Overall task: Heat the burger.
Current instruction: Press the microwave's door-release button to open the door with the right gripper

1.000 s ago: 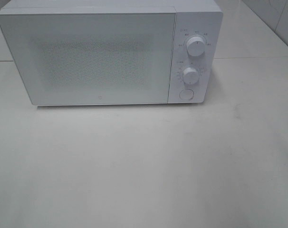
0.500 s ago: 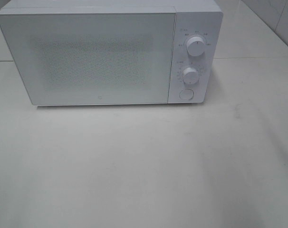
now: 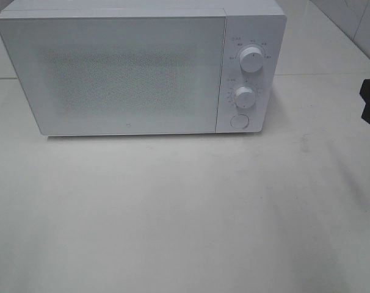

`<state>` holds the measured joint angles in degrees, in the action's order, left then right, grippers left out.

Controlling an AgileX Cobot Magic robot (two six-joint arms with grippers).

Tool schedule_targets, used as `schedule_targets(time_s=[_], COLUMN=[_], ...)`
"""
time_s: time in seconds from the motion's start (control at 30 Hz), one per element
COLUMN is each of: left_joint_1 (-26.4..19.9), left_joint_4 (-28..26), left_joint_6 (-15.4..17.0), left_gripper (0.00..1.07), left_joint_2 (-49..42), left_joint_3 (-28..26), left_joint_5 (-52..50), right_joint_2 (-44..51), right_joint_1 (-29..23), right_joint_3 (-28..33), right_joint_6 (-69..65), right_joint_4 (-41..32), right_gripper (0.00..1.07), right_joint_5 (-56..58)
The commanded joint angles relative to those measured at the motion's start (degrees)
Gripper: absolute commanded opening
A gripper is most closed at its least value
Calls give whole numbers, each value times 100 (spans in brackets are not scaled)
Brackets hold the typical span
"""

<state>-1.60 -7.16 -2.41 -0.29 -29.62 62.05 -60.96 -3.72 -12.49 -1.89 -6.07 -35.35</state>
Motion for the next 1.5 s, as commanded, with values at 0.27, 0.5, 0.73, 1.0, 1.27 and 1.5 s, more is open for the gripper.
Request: schedule_targets(time_s=[0.27,0.5,0.73,1.0,1.27,1.5], left_joint_1=[-11,-11,-11,-11,-11,-11], left_joint_4=[0,0,0,0,0,0], left_joint_6=[23,23,23,23,23,23], left_gripper=[98,98,98,98,98,98], left_joint_2=[-34,-34,-34,-34,-34,-34], left_joint_3=[6,6,6,6,6,6], left_joint_5=[-69,-69,-69,-69,-69,-69], right_joint_2=[-1054,-1885,-2464,-2985,-3392,-3633], right_joint_1=[-991,-2286,-3369,-4171,-4446,-4446], right_joint_3=[275,361,350,34,-464,-756], right_joint_6=[602,1507,1684,1713,1811,1793], right_joint_4=[-974,-2332,-3443,-4165,-4160,-4160], right_gripper=[73,73,73,73,73,73], right_joint_5=[-1186,-2269,-3123,-3421,-3380,-3358])
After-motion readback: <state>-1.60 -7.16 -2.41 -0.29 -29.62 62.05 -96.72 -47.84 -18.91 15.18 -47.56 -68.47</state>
